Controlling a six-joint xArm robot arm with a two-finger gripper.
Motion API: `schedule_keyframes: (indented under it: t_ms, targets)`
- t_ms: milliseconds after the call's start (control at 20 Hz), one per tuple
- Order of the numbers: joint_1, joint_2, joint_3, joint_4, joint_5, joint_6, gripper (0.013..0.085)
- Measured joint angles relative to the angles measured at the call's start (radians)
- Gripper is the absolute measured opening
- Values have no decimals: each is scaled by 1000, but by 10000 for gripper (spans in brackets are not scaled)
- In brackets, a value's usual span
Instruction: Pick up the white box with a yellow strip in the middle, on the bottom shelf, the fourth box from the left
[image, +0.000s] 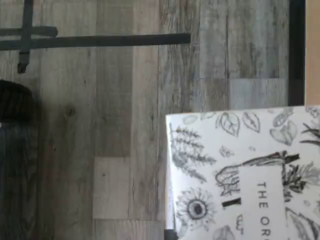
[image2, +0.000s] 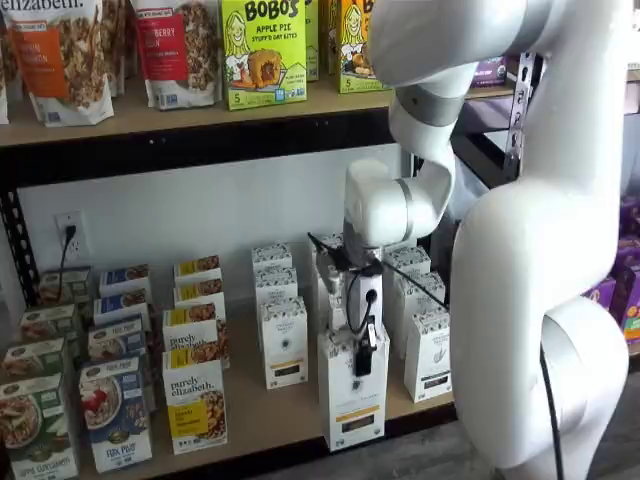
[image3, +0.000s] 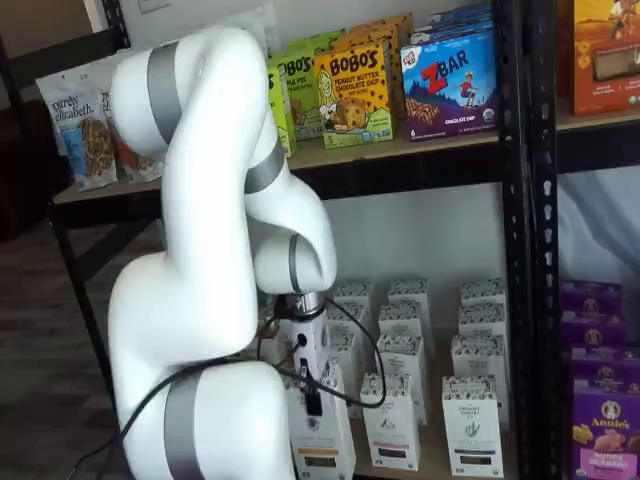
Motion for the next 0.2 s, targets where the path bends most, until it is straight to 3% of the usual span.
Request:
schedule_keyframes:
  t_ms: [200]
  targets:
    - [-14,-62,30,-12,34,-2,490]
